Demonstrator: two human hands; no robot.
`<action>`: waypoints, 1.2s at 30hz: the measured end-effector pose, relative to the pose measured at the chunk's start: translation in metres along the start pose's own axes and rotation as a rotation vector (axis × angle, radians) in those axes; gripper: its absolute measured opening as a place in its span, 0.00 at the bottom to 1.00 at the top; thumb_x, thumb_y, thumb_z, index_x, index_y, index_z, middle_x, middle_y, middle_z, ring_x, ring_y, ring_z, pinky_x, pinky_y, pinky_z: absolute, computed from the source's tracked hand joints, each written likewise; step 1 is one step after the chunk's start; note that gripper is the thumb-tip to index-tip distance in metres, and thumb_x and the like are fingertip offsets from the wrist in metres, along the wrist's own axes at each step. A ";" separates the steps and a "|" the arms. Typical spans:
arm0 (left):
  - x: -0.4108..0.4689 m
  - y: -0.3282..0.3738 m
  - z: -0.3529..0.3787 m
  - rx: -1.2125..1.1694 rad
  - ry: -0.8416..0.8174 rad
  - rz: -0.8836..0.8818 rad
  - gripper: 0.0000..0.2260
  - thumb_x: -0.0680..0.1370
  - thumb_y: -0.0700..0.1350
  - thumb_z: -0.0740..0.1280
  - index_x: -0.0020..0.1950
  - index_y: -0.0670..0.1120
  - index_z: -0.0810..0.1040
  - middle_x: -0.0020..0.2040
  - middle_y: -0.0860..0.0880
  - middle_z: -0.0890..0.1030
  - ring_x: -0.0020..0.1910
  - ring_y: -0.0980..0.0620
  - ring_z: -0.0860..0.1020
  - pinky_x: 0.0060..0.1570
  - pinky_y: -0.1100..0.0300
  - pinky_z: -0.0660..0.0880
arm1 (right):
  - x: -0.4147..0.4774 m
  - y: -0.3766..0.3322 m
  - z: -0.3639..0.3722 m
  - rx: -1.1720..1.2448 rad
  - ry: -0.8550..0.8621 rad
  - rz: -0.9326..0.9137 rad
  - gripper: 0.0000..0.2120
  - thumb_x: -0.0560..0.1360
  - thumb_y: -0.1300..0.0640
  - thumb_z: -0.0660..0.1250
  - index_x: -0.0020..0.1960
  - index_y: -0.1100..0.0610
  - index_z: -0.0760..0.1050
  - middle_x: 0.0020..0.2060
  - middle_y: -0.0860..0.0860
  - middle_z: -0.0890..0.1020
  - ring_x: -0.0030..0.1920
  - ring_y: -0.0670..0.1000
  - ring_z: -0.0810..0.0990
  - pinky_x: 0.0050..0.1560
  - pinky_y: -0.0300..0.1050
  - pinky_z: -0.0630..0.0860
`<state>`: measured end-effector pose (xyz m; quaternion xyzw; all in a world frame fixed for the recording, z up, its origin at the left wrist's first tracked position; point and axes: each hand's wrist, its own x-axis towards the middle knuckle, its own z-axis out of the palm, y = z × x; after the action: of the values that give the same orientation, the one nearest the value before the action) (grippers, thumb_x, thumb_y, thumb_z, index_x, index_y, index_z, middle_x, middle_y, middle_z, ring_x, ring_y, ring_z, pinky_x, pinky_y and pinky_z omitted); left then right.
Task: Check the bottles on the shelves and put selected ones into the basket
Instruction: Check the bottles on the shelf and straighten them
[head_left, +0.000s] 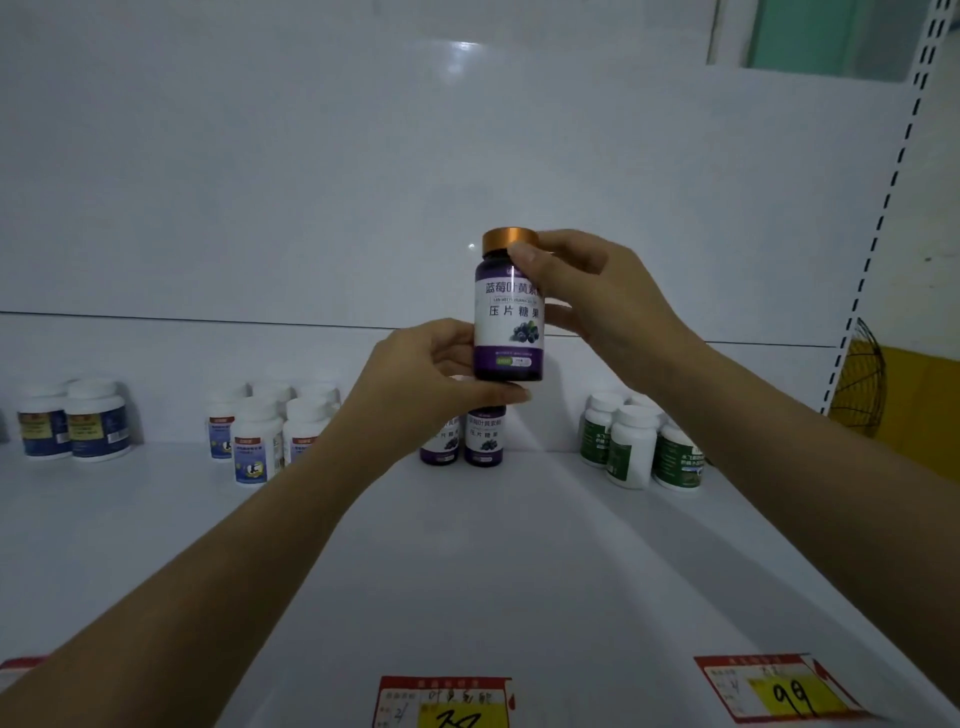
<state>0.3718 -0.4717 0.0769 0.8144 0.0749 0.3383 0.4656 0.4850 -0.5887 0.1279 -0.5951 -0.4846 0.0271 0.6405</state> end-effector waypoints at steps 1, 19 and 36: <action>0.001 -0.004 0.002 0.053 0.027 0.031 0.23 0.66 0.46 0.78 0.59 0.50 0.77 0.48 0.55 0.84 0.47 0.58 0.82 0.51 0.65 0.77 | -0.002 0.000 0.000 -0.018 0.007 -0.026 0.15 0.74 0.55 0.69 0.60 0.58 0.76 0.48 0.50 0.83 0.48 0.46 0.83 0.49 0.40 0.80; 0.011 -0.057 0.014 0.385 0.147 0.220 0.21 0.71 0.46 0.73 0.62 0.43 0.75 0.57 0.47 0.81 0.51 0.57 0.76 0.44 0.81 0.66 | 0.030 -0.004 -0.004 -0.408 -0.191 0.259 0.14 0.73 0.56 0.71 0.56 0.61 0.76 0.48 0.53 0.82 0.46 0.47 0.82 0.41 0.36 0.81; -0.015 -0.127 0.020 1.011 -0.479 -0.368 0.38 0.78 0.66 0.44 0.77 0.40 0.43 0.78 0.42 0.44 0.77 0.46 0.44 0.75 0.53 0.44 | 0.053 0.122 -0.002 -0.865 -0.085 0.478 0.19 0.74 0.54 0.70 0.57 0.68 0.78 0.53 0.63 0.81 0.54 0.59 0.80 0.57 0.53 0.76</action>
<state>0.3971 -0.4223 -0.0397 0.9626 0.2598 -0.0190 0.0748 0.5805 -0.5226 0.0626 -0.8993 -0.3272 -0.0063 0.2903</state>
